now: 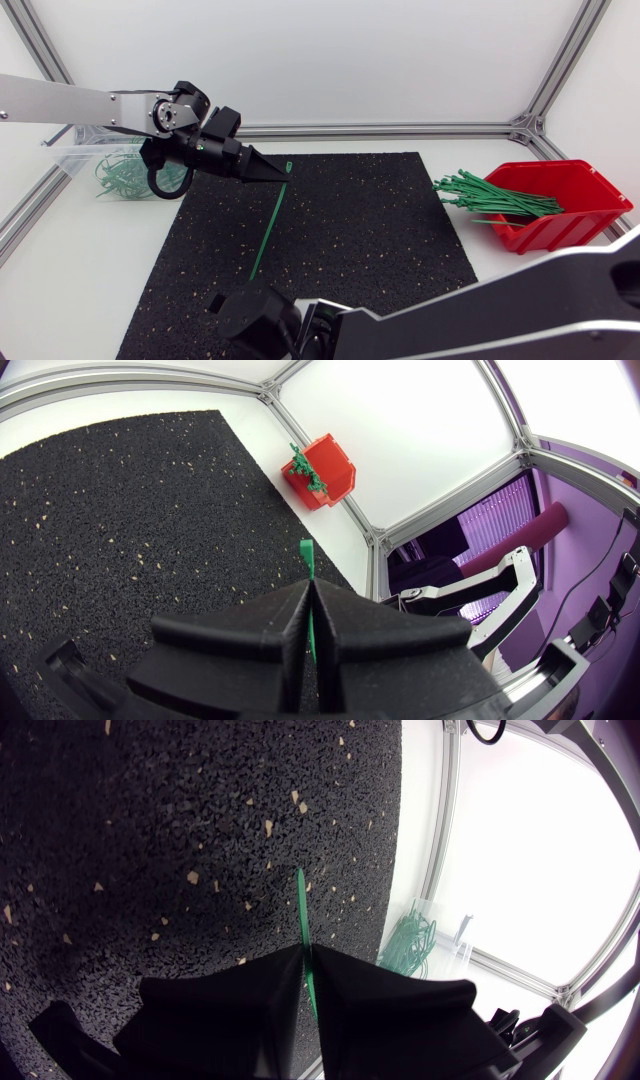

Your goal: Take a green cable tie from the red box, thread the tail through the head to close it, then place it in the transparent bin on the left.

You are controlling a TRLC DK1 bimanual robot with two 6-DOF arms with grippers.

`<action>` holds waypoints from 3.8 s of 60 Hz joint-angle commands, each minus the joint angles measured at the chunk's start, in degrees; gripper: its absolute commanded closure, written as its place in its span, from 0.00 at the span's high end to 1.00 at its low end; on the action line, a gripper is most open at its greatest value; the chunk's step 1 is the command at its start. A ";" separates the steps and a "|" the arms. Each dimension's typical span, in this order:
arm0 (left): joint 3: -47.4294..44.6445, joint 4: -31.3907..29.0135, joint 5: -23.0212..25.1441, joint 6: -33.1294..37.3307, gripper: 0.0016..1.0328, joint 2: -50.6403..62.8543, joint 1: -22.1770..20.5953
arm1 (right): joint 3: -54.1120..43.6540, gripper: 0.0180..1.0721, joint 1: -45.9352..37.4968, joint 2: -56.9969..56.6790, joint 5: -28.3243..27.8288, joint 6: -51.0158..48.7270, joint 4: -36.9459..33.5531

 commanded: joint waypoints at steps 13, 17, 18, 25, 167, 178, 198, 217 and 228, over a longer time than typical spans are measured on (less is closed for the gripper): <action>0.53 -3.96 0.29 4.80 0.03 0.86 -0.40 | 2.82 0.06 -0.03 -2.91 -0.72 4.29 -5.83; 0.62 -5.63 0.29 6.47 0.03 0.86 -0.40 | 3.62 0.06 -0.03 -3.17 -0.81 5.26 -6.70; 0.71 -6.25 0.29 7.08 0.03 0.86 -0.40 | 3.79 0.06 -0.03 -3.26 -0.81 5.35 -6.79; 0.71 -8.44 0.29 9.54 0.03 0.60 -0.32 | 6.52 0.06 -0.38 -4.05 -1.25 8.95 -11.63; -15.55 9.48 8.37 8.49 0.03 -10.04 -5.41 | 26.12 0.05 -35.28 -22.07 -67.52 85.59 -73.24; -16.96 12.91 8.37 8.31 0.03 -10.13 -5.85 | 24.09 0.05 -35.72 -22.68 -67.96 81.81 -72.27; -20.39 22.58 7.49 8.31 0.03 -11.18 -6.47 | 22.34 0.05 -34.66 -20.75 -65.32 76.01 -73.59; -24.34 32.34 5.38 8.22 0.03 -9.16 -8.05 | 22.95 0.05 -35.98 -20.75 -60.75 68.98 -73.94; -27.60 42.18 3.19 3.21 0.03 -8.90 -8.31 | 20.49 0.05 -35.19 -22.51 -56.80 66.08 -71.22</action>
